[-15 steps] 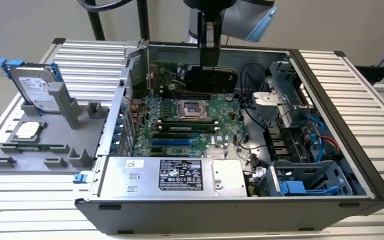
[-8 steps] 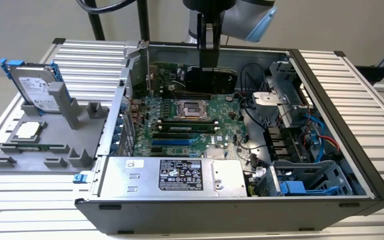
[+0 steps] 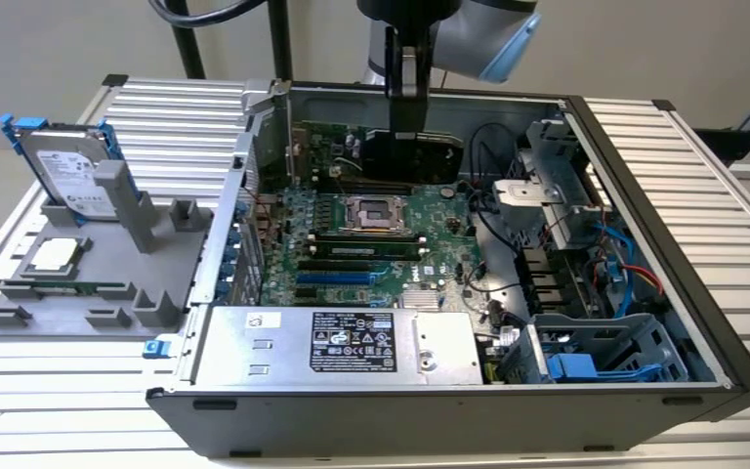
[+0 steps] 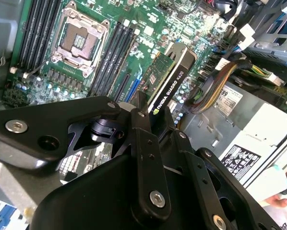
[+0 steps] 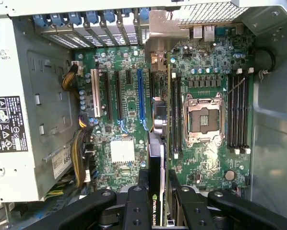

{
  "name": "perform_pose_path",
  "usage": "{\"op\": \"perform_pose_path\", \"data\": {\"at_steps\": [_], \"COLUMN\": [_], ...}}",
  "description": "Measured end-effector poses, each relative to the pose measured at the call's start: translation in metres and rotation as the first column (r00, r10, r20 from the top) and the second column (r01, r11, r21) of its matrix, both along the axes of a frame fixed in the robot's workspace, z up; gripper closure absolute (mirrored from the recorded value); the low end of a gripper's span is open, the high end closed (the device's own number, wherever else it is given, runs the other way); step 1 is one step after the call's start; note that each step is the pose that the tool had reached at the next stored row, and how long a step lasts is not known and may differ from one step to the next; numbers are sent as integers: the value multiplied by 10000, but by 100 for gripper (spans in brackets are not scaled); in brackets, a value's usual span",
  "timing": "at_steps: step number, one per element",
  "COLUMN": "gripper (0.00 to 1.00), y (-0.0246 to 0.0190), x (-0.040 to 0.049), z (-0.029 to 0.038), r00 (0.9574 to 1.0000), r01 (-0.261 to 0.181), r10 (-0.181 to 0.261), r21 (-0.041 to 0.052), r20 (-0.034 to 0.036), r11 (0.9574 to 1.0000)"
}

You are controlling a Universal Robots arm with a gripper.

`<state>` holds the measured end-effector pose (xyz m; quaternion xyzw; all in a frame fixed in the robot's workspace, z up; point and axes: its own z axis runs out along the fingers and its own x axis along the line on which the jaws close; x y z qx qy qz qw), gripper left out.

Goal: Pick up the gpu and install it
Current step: 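Insert the gpu into the slot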

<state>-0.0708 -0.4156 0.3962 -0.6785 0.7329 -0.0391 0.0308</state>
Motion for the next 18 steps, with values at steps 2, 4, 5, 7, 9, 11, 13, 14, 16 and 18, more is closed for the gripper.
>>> {"op": "perform_pose_path", "data": {"at_steps": [2, 4, 5, 7, 9, 11, 13, 14, 16, 18], "gripper": [100, 100, 100, 100, 100, 100, 100, 100, 100, 100], "y": [0, 0, 0, 0, 0, 0, 0, 0, 0, 0], "x": [0, 0, 0, 0, 0, 0, 0, 0, 0, 0], "z": [-4, -9, -12, -17, -24, -30, -36, -38, -42, -50], "r00": [10000, 10000, 10000, 10000, 10000, 10000, 10000, 10000, 10000, 10000], "r01": [0, 0, 0, 0, 0, 0, 0, 0, 0, 0], "r10": [0, 0, 0, 0, 0, 0, 0, 0, 0, 0], "r21": [0, -4, -5, -7, -11, -14, -17, -19, -18, -17], "r20": [0, 0, 0, 0, -1, -1, -1, -1, 0, 0], "r11": [10000, 10000, 10000, 10000, 10000, 10000, 10000, 10000, 10000, 10000]}}
